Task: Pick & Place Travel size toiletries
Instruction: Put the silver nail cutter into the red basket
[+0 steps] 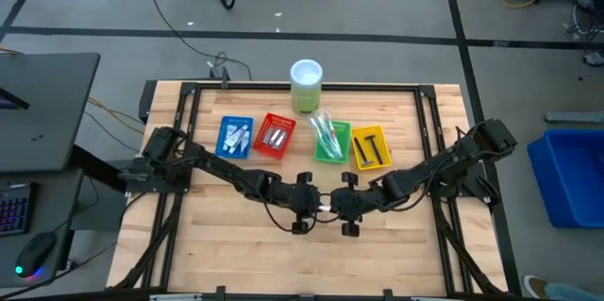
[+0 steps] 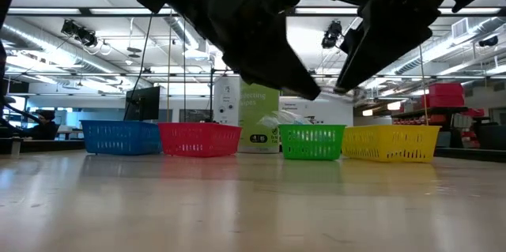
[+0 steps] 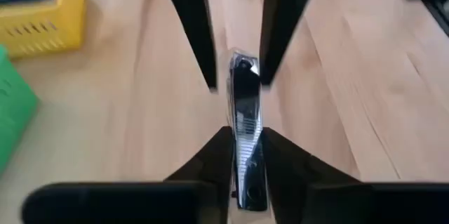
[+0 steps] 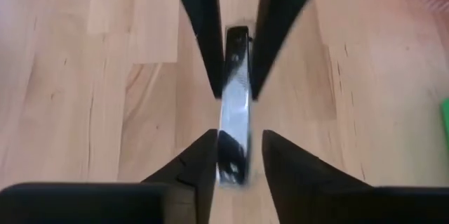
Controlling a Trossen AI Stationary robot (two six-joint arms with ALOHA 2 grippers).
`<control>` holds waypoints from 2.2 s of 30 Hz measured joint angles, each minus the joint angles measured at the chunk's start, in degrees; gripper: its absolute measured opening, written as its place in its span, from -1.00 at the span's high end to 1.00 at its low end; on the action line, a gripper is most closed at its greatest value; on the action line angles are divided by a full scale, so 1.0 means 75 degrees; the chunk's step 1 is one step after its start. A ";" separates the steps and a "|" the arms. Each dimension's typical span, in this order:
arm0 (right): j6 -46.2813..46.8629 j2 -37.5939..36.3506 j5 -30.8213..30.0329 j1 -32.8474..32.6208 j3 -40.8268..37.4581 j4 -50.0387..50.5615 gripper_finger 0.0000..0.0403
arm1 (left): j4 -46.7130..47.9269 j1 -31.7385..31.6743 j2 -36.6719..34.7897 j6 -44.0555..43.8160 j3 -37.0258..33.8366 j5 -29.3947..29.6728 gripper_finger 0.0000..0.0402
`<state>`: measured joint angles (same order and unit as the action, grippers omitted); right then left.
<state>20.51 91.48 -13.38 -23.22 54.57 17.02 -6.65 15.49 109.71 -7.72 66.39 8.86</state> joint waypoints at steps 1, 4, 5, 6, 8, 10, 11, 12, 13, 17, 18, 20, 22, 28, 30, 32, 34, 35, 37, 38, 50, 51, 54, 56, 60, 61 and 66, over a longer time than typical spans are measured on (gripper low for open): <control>0.0000 0.0000 0.0001 0.0000 0.0000 0.0030 0.36 | 0.0136 0.0000 0.0000 -0.0055 0.0000 -0.0072 0.67; 0.0000 0.0000 -0.0002 0.0000 -0.0003 0.0101 0.24 | 0.0419 0.0006 -0.0003 -0.0364 -0.0003 -0.0023 0.74; 0.0000 -0.0001 -0.0004 0.0000 -0.0003 0.0097 0.20 | 0.0418 0.0006 0.0000 -0.0436 -0.0003 0.0030 0.74; 0.0000 0.0000 -0.0004 0.0000 -0.0003 0.0096 0.16 | 0.0381 0.0003 -0.0003 -0.0454 -0.0003 0.0036 0.74; 0.0003 -0.0003 -0.0010 0.0000 -0.0003 0.0104 0.10 | 0.0418 0.0000 -0.0009 -0.0423 -0.0003 -0.0073 0.74; 0.0003 -0.0001 -0.0007 0.0000 -0.0003 0.0160 0.05 | 0.0517 0.0013 -0.0012 -0.0487 -0.0003 -0.0238 0.73; 0.0014 -0.0003 -0.0004 0.0000 -0.0003 0.0210 0.03 | 0.0601 0.0027 -0.0012 -0.0516 -0.0003 -0.0277 0.72; 0.0049 -0.0003 -0.0005 0.0000 -0.0003 0.0272 0.01 | 0.0725 0.0049 -0.0012 -0.0523 -0.0003 -0.0272 0.72; 0.0141 -0.0001 -0.0004 0.0000 -0.0003 0.0362 -0.01 | 0.0861 0.0077 -0.0013 -0.0526 -0.0003 -0.0214 0.72; 0.0572 -0.0003 -0.0004 -0.0006 -0.0003 0.0943 -0.06 | 0.1507 0.0159 -0.0154 -0.0546 -0.0001 0.0061 0.73; 0.0679 -0.0003 -0.0004 -0.0006 -0.0005 0.1128 -0.07 | 0.1852 0.0176 -0.0244 -0.0592 -0.0004 0.0114 0.73; 0.0906 -0.0003 -0.0001 -0.0007 -0.0014 0.1400 -0.08 | 0.2191 0.0201 -0.0403 -0.0746 -0.0009 0.0284 0.73; 0.1116 -0.0006 -0.0001 -0.0006 -0.0026 0.1587 -0.08 | 0.2755 0.0243 -0.0658 -0.0844 -0.0009 0.0605 0.73; 0.1197 -0.0006 -0.0001 -0.0006 -0.0070 0.1581 -0.02 | 0.4385 0.0271 -0.1606 -0.1131 -0.0003 0.1865 0.73; 0.1198 -0.0006 -0.0003 -0.0006 -0.0070 0.1552 0.00 | 0.5087 0.0227 -0.1881 -0.1351 -0.0003 0.2522 0.73; 0.1194 -0.0006 0.0001 -0.0006 -0.0070 0.1510 0.03 | 0.5615 0.0158 -0.2129 -0.1575 -0.0003 0.3110 0.73; 0.1185 -0.0006 -0.0001 -0.0006 -0.0070 0.1451 0.04 | 0.6189 0.0026 -0.2343 -0.1900 -0.0003 0.3545 0.71; 0.1178 -0.0006 -0.0001 -0.0006 -0.0070 0.1461 0.05 | 0.6402 -0.0081 -0.2394 -0.2061 -0.0001 0.3728 0.71; 0.1180 -0.0006 -0.0002 -0.0006 -0.0070 0.1432 0.06 | 0.6893 -0.0327 -0.2514 -0.2377 0.0001 0.3868 0.71; 0.1178 -0.0006 -0.0003 -0.0006 -0.0070 0.1435 0.06 | 0.7130 -0.0481 -0.2567 -0.2527 -0.0012 0.3916 0.72; 0.1177 -0.0006 -0.0004 -0.0006 -0.0070 0.1340 -0.01 | 0.6726 -0.2748 -0.2489 -0.1860 -0.0077 0.2831 0.71; 0.1177 -0.0006 -0.0001 -0.0006 -0.0070 0.1342 -0.02 | 0.6547 -0.2913 -0.2489 -0.1716 -0.0132 0.2621 0.71; 0.1175 -0.0006 -0.0001 -0.0006 -0.0070 0.1342 -0.04 | 0.5892 -0.3331 -0.2492 -0.1478 -0.0320 0.1994 0.71; 0.1174 -0.0006 -0.0003 -0.0006 -0.0070 0.1345 -0.05 | 0.5535 -0.3513 -0.2422 -0.1284 -0.0515 0.1674 0.70; 0.1174 -0.0006 -0.0001 -0.0006 -0.0070 0.1342 -0.04 | 0.5140 -0.3614 -0.2366 -0.0848 -0.0834 0.1694 0.72; 0.1156 -0.0006 -0.0001 -0.0006 -0.0070 0.1345 -0.03 | 0.4897 -0.3617 -0.2366 -0.0848 -0.0918 0.1650 0.72; 0.1139 -0.0006 -0.0003 -0.0006 -0.0070 0.1310 0.03 | 0.4837 -0.3798 -0.2371 -0.0956 -0.1182 0.1493 0.71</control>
<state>29.06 91.44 -13.40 -23.27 54.04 26.85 29.63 -13.00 91.93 -14.89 57.53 20.05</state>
